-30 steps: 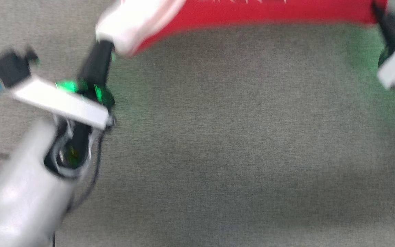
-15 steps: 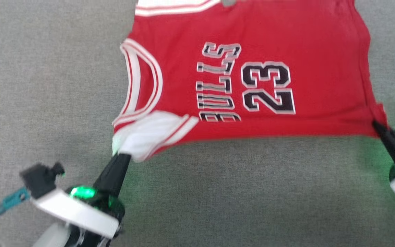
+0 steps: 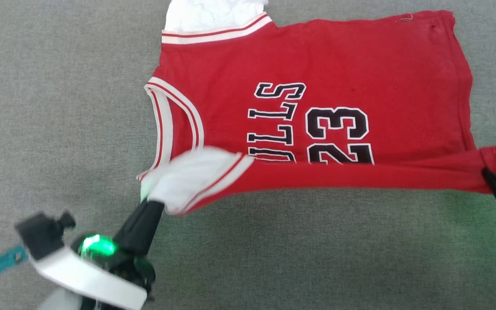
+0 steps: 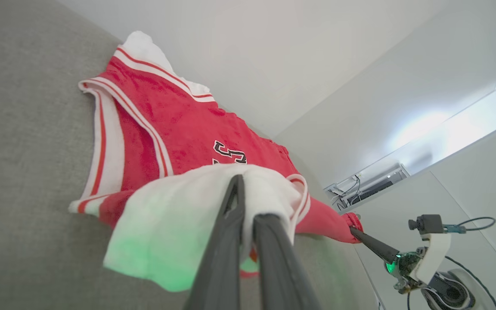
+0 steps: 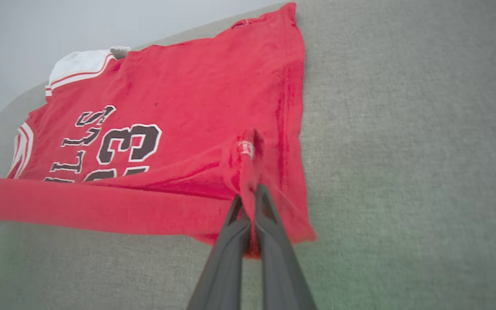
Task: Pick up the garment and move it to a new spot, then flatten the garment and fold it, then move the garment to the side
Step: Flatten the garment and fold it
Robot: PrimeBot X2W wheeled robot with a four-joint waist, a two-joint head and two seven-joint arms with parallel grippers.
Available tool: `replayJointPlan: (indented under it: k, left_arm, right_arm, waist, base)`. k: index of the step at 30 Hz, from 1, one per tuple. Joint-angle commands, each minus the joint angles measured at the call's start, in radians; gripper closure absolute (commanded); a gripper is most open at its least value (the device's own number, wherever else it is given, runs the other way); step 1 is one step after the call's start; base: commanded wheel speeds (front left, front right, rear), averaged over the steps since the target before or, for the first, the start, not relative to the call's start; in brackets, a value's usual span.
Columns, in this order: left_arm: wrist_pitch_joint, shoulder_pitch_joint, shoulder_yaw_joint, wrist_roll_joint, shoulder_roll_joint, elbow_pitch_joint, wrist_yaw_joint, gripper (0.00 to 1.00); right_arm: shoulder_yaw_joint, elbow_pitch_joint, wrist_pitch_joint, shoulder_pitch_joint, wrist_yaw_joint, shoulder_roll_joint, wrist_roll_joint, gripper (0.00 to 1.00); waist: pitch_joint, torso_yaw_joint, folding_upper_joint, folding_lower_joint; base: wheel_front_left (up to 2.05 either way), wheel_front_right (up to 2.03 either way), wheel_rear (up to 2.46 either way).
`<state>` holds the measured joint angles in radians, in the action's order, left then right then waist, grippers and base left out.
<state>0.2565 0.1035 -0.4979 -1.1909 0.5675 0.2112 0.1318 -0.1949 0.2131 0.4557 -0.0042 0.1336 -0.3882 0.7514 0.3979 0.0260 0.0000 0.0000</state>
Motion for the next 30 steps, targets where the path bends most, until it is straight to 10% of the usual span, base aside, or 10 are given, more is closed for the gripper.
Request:
replayJointPlan:
  k: [1, 26, 28, 29, 30]
  left_arm:
    - [-0.011, 0.048, -0.007, -0.011, 0.015, -0.008, -0.003, 1.00]
    - [-0.032, 0.513, -0.260, -0.124, 0.024, -0.454, -0.003, 1.00]
    - [-0.027, 0.526, -0.287, -0.110, 0.033, -0.479, -0.003, 0.79]
    - [-0.022, 0.530, -0.298, -0.104, 0.040, -0.490, -0.003, 0.66]
    - [-0.021, 0.539, -0.311, -0.092, 0.051, -0.500, -0.003, 0.01]
  right_arm:
    - [-0.003, 0.000, 0.014, -0.030, -0.005, 0.004, -0.011, 1.00]
    - [0.167, -0.319, -0.059, -0.354, -0.003, -0.006, -0.082, 1.00]
    - [0.181, -0.333, -0.072, -0.356, -0.004, -0.010, -0.080, 0.98]
    - [0.185, -0.337, -0.078, -0.356, -0.004, -0.014, -0.082, 0.79]
    - [0.188, -0.339, -0.084, -0.354, -0.004, -0.017, -0.083, 0.47]
  waist:
    - [0.008, 0.001, 0.0000, 0.0000]
    - [0.130, -0.035, 0.0000, 0.0000]
    - [0.124, -0.035, 0.0000, 0.0000]
    - [0.117, -0.034, 0.0000, 0.0000]
    - [0.110, -0.033, 0.0000, 0.0000]
  base:
    - [0.00, 0.00, 0.00]
    - [0.00, 0.00, 0.00]
    - [0.00, 0.00, 0.00]
    - [0.00, 0.00, 0.00]
    - [0.00, 0.00, 0.00]
